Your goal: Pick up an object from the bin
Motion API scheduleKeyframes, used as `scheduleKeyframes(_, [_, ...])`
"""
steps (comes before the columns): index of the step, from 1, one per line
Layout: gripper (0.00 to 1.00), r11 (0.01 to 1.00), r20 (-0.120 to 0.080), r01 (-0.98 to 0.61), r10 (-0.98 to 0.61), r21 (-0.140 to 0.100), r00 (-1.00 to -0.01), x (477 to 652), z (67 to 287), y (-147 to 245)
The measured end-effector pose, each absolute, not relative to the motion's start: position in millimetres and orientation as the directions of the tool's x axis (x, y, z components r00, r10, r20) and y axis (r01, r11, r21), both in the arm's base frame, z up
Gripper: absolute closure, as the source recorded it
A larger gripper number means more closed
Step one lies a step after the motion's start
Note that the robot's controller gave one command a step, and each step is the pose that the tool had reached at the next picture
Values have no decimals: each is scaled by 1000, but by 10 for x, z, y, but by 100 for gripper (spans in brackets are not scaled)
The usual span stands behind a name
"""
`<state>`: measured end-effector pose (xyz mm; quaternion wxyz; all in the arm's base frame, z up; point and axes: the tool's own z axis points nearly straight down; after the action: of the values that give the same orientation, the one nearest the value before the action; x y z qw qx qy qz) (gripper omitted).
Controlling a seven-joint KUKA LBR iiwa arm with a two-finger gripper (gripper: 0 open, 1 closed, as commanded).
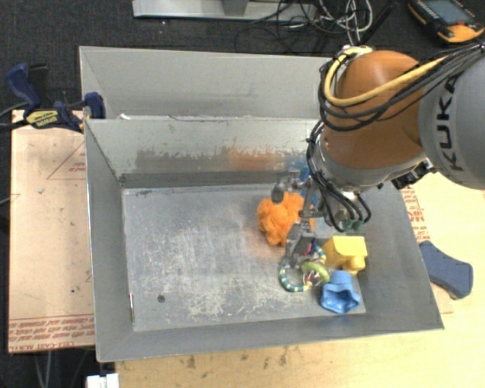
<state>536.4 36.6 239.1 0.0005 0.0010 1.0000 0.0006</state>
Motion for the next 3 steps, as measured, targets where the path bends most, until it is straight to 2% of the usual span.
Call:
scheduleKeyframes(1, [0, 1000, -1, 2, 2, 1, -1000, 5364, 2391, 366])
scheduleKeyframes(2, [0, 999, -9, 36, 36, 2, -999, 5447, 1948, 306])
scheduleKeyframes(3, [0, 998, -1, 57, 57, 2, -998, 5679, 1627, 21])
